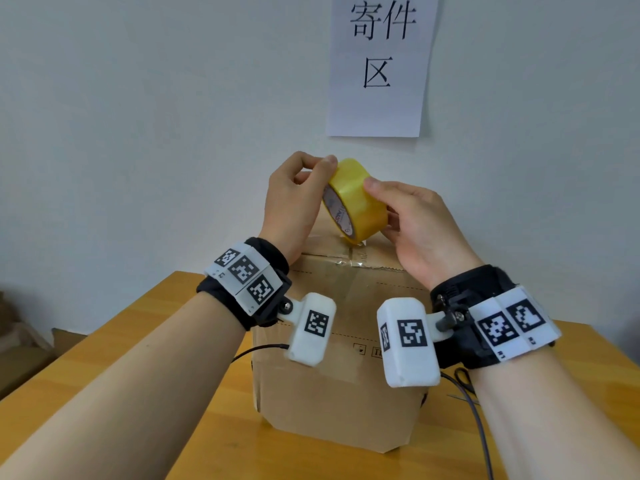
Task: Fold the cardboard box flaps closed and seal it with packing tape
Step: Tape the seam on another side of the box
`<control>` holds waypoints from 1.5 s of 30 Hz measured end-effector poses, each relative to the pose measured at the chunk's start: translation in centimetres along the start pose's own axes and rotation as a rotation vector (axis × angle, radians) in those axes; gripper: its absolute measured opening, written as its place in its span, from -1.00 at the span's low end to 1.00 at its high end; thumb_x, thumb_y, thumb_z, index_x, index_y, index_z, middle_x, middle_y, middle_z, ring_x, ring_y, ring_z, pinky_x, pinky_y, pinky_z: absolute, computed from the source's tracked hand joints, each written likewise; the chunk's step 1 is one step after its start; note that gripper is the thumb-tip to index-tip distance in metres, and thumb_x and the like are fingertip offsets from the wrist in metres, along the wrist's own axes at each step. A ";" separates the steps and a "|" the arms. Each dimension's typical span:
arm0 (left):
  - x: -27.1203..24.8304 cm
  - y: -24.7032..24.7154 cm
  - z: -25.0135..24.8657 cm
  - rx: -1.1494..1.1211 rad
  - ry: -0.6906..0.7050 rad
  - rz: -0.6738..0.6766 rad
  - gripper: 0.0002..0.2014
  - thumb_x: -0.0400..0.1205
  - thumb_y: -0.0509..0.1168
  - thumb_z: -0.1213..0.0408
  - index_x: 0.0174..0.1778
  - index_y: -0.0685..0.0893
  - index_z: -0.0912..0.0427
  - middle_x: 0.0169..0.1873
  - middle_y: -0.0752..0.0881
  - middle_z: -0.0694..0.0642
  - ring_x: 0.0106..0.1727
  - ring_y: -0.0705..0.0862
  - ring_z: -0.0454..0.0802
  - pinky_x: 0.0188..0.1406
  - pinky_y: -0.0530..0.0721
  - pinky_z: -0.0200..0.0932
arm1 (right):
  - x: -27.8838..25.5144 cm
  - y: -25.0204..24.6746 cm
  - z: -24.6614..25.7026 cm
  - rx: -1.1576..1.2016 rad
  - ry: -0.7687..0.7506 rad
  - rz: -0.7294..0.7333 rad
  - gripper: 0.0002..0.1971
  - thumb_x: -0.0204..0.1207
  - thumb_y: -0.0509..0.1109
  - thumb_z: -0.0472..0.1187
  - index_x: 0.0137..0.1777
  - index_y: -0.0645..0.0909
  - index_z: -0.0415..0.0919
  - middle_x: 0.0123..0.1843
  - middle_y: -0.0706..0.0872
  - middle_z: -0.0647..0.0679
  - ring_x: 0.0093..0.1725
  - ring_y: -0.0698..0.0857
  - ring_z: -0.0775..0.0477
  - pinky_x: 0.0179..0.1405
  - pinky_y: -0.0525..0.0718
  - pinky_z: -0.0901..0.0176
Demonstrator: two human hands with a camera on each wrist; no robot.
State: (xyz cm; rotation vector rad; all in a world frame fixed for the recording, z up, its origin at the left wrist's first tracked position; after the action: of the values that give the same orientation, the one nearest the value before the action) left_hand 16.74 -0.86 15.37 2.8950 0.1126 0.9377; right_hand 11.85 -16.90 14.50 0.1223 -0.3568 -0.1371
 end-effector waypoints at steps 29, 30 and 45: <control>-1.0 1.6 -0.5 0.074 -0.059 0.248 -0.07 0.24 0.59 -0.20 0.52 0.50 0.05 0.23 0.73 -0.11 0.14 0.76 -0.24 0.15 0.76 -0.10 | 0.3 -1.1 -0.5 0.493 0.155 -0.094 -0.60 0.71 0.34 0.02 0.39 0.57 -0.24 0.33 0.65 -0.30 0.21 0.76 -0.40 0.03 0.81 -0.29; -0.9 1.5 -0.4 0.055 -0.091 0.236 -0.20 0.27 0.52 -0.27 0.38 0.62 0.05 0.15 0.78 -0.11 0.14 0.77 -0.21 0.20 0.75 0.01 | 0.4 -1.3 -0.5 0.463 0.144 -0.117 -0.61 0.69 0.37 0.00 0.39 0.57 -0.21 0.35 0.61 -0.25 0.26 0.72 -0.37 0.12 0.79 -0.27; -1.4 2.5 -0.3 -0.023 -0.180 0.363 -0.57 0.77 0.14 -0.09 0.12 0.75 0.18 0.13 0.81 0.15 0.22 0.77 0.00 0.42 0.62 0.02 | 0.2 -0.8 0.0 0.289 0.076 -0.030 -0.76 0.50 0.53 -0.06 0.11 0.71 -0.13 0.06 0.83 -0.07 0.14 0.79 -0.03 0.19 0.70 -0.08</control>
State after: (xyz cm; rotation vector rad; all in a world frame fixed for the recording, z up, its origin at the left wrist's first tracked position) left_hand 15.60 -3.47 15.07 3.0159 -0.4475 0.7060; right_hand 11.94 -17.71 14.49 0.4171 -0.2979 -0.1095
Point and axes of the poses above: each hand's wrist, its own x-axis towards the middle knuckle, its own y-axis out of the palm, z = x × y, the point moved 6 cm from there along x, towards the middle knuckle
